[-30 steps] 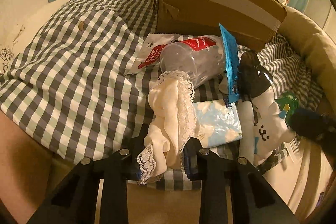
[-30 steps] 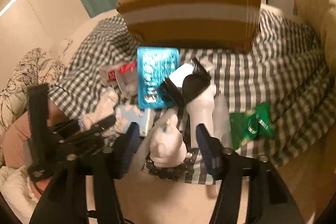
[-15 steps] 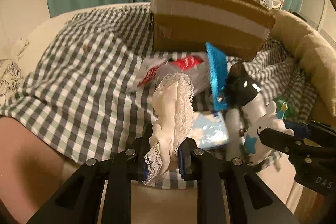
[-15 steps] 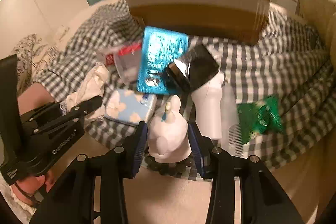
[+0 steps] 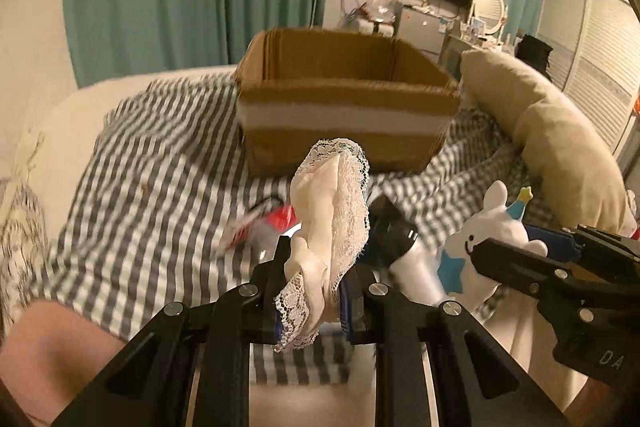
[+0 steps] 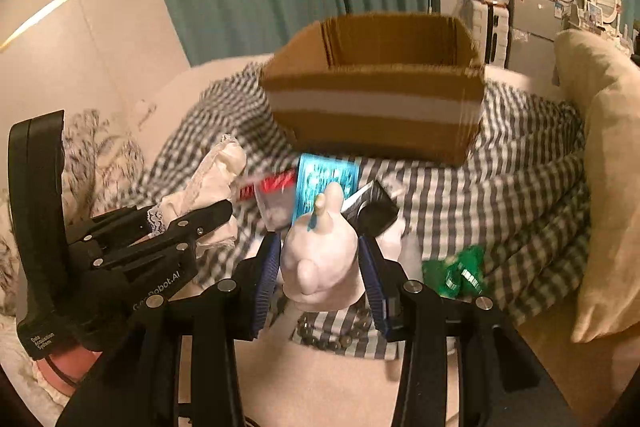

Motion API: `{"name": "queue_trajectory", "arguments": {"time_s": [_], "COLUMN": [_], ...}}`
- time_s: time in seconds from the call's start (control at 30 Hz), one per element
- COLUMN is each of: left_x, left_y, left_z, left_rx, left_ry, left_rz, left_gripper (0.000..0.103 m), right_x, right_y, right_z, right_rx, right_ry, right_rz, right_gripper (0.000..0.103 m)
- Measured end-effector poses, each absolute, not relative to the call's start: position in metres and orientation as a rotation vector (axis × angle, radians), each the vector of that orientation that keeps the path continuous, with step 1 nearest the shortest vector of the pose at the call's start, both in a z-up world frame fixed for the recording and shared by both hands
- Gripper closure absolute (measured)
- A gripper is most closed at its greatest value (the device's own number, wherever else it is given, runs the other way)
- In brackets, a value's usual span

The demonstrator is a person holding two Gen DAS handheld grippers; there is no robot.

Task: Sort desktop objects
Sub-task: 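Lift the lace cloth and bunny figure with both grippers toward the cardboard box, then open both grippers over the cardboard box, dropping the lace cloth and bunny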

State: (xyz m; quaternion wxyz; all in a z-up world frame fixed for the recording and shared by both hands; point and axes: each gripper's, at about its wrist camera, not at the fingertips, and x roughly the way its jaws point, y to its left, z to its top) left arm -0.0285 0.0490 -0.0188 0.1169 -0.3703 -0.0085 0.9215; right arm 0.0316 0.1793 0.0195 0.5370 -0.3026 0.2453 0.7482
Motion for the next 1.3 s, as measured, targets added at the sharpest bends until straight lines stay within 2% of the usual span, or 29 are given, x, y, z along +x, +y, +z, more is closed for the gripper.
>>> {"name": "queue_trajectory", "arguments": {"time_s": [0.4,0.6,0.73,0.9,1.1,1.17,1.27,1.3], "left_x": [-0.092,-0.139,-0.179,-0.240,-0.296,-0.304,-0.305,-0.300], "left_y": [0.083,0.093,0.102,0.108,0.114,0.112,0.104,0.100], "left_z": [0.032,0.045,0.052,0.047,0.012,0.005,0.001,0.002], "left_rx": [-0.970,-0.956,-0.945,-0.978,-1.094,-1.112,-1.131,-1.113], "left_ry": [0.033,0.033,0.103,0.108,0.083,0.030,-0.025,-0.043], "left_rz": [2.683,2.647,2.630,2.597,2.562,2.567,2.606,2.626], "left_gripper": [0.083,0.083,0.083,0.083,0.082,0.075,0.030,0.027], "right_x": [0.049,0.056,0.057,0.048,0.062,0.069,0.080,0.082], "right_y": [0.225,0.270,0.315,0.386,0.448,0.457,0.460,0.459], "right_z": [0.082,0.109,0.123,0.120,0.094,0.088,0.082,0.082], "right_rx": [-0.658,-0.645,-0.641,-0.691,-0.678,-0.657,-0.637,-0.625], "right_ry": [0.500,0.456,0.452,0.439,0.510,0.538,0.575,0.580], "right_rz": [1.786,1.781,1.779,1.739,1.688,1.675,1.642,1.643], "right_gripper": [0.063,0.063,0.063,0.063,0.062,0.062,0.061,0.056]}}
